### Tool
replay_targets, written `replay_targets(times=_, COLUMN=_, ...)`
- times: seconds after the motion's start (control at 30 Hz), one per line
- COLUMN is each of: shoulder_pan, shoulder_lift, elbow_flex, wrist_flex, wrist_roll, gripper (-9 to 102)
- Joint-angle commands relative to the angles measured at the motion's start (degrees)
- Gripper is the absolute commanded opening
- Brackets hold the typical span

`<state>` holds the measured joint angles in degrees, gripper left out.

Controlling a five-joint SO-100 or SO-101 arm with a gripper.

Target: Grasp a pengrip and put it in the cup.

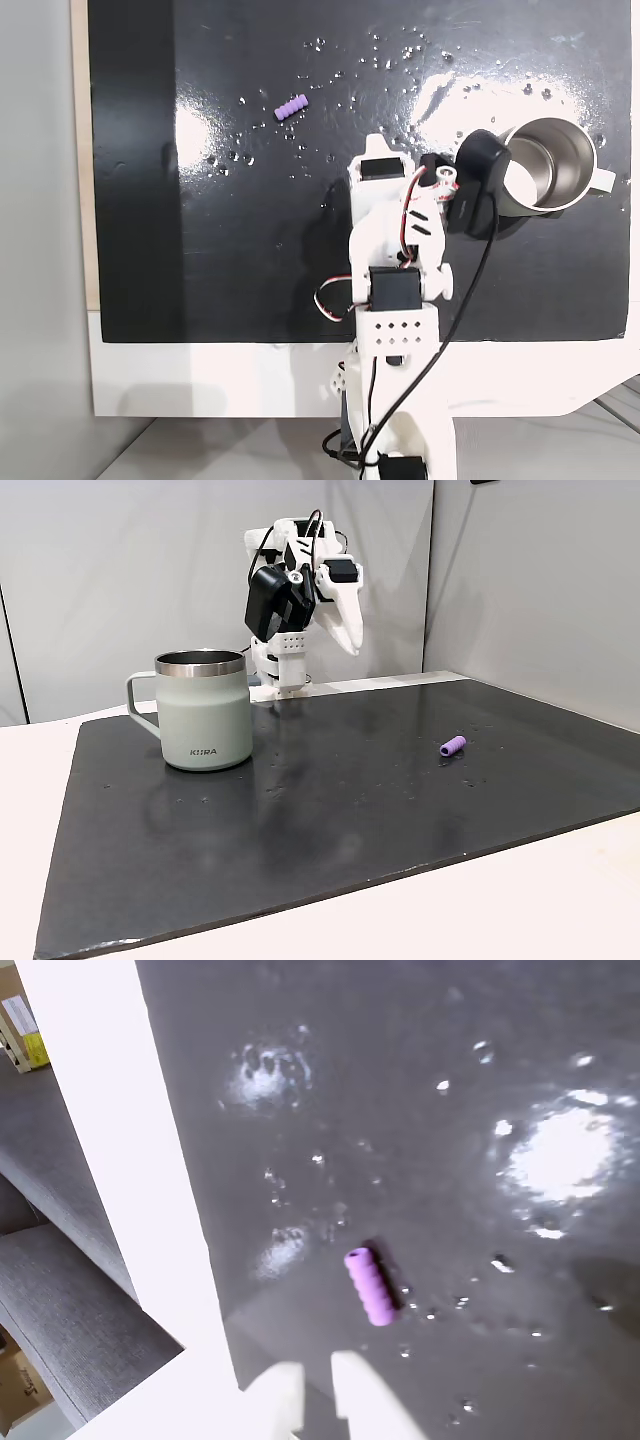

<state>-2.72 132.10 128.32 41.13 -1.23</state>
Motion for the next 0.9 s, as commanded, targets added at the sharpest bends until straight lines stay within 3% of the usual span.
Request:
replay_targets(times=0.0, shoulder_pan=-1.1, shoulder_lift=-8.2, elbow_flex=-12.5, wrist_flex=2.0, wrist_roll=0.4, gripper=0)
replay_targets(times=0.87, shoulder_pan=-9.0, shoulder_lift=-55.5, elbow_flex=-63.8, wrist_flex=25.8, wrist_roll=6.0, gripper=0)
